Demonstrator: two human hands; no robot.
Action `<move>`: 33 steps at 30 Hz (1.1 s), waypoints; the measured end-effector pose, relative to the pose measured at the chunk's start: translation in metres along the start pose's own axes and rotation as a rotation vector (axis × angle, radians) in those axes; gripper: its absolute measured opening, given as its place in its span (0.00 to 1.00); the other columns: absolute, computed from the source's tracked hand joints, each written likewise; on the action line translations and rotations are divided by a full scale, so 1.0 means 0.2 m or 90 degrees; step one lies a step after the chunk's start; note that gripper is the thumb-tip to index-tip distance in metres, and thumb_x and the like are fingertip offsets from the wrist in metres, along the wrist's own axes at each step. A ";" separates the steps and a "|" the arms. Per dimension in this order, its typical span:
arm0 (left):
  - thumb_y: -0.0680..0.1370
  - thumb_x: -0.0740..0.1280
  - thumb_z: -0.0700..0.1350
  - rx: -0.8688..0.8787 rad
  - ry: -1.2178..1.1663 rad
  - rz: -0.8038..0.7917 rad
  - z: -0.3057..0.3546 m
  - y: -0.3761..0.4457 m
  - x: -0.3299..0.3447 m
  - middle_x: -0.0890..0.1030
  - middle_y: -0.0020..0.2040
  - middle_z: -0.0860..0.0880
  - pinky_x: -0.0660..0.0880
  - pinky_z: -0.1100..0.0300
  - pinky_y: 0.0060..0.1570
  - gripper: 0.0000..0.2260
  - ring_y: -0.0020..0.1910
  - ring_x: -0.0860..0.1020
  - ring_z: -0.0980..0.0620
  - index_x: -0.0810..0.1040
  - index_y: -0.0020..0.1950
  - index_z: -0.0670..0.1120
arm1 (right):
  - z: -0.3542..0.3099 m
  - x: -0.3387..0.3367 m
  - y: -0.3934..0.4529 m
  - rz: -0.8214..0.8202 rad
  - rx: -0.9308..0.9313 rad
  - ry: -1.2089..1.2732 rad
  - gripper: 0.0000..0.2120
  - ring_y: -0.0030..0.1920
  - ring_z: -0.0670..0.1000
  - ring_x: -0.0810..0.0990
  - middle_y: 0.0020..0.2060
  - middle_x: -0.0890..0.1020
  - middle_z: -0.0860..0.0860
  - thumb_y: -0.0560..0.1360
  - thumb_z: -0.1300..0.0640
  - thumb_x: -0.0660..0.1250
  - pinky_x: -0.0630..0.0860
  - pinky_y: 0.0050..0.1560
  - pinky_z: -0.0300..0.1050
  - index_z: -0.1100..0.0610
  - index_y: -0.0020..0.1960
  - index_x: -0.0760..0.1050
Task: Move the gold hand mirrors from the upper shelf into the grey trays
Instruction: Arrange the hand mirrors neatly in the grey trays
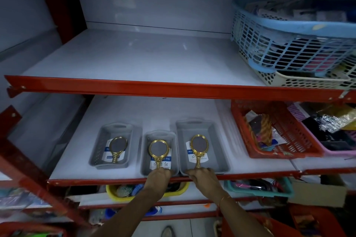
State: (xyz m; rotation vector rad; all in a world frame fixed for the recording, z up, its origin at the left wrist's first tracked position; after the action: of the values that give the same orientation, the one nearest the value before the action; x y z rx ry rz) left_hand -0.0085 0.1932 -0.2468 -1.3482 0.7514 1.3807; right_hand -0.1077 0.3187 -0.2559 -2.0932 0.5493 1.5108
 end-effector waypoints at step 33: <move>0.80 0.57 0.36 -0.114 0.105 0.041 -0.63 -0.23 0.02 0.79 0.59 0.48 0.72 0.59 0.64 0.18 0.57 0.78 0.51 0.66 0.68 0.48 | -0.56 0.12 0.17 -0.092 -0.104 0.033 0.20 0.58 0.58 0.81 0.58 0.82 0.58 0.80 0.63 0.58 0.79 0.59 0.54 0.50 0.69 0.71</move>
State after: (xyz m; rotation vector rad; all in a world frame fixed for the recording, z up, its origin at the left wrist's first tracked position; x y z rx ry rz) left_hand 0.0768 0.0898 -0.2623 -1.6052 0.8006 1.4271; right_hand -0.0372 0.2228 -0.2544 -2.2485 0.2945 1.4647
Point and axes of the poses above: each hand's wrist, its own y-axis towards the middle knuckle, its own x-axis out of the palm, z = x × y, the point moved 4 cm from there along y, towards the middle knuckle
